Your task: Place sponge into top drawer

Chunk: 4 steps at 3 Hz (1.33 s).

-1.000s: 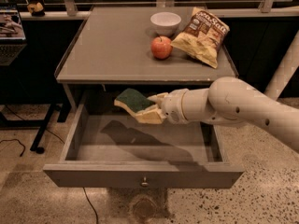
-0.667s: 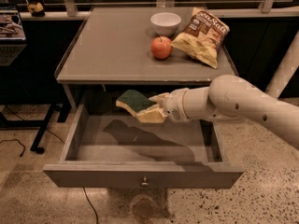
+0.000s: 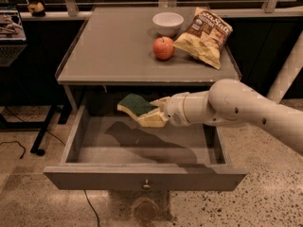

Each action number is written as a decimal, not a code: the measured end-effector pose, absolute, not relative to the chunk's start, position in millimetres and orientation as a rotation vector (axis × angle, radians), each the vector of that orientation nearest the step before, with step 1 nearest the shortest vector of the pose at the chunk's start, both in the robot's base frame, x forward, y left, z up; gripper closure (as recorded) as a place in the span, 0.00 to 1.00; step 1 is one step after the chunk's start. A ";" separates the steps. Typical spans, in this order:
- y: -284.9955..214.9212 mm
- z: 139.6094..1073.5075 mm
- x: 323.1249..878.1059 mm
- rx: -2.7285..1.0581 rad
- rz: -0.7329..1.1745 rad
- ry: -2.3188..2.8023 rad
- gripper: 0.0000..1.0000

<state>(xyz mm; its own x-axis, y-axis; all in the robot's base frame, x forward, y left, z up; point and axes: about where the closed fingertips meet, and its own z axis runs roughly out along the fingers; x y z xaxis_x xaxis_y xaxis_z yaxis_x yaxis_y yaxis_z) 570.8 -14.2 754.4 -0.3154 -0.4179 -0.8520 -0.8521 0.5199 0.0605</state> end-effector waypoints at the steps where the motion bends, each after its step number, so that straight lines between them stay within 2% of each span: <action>1: -19.0 722.6 569.5 -0.958 0.694 1.967 1.00; 4: -41.6 647.5 576.4 -0.774 0.770 2.030 1.00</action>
Offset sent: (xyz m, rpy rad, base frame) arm 0.0013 -0.0316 -0.1038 0.1460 0.1257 -0.1620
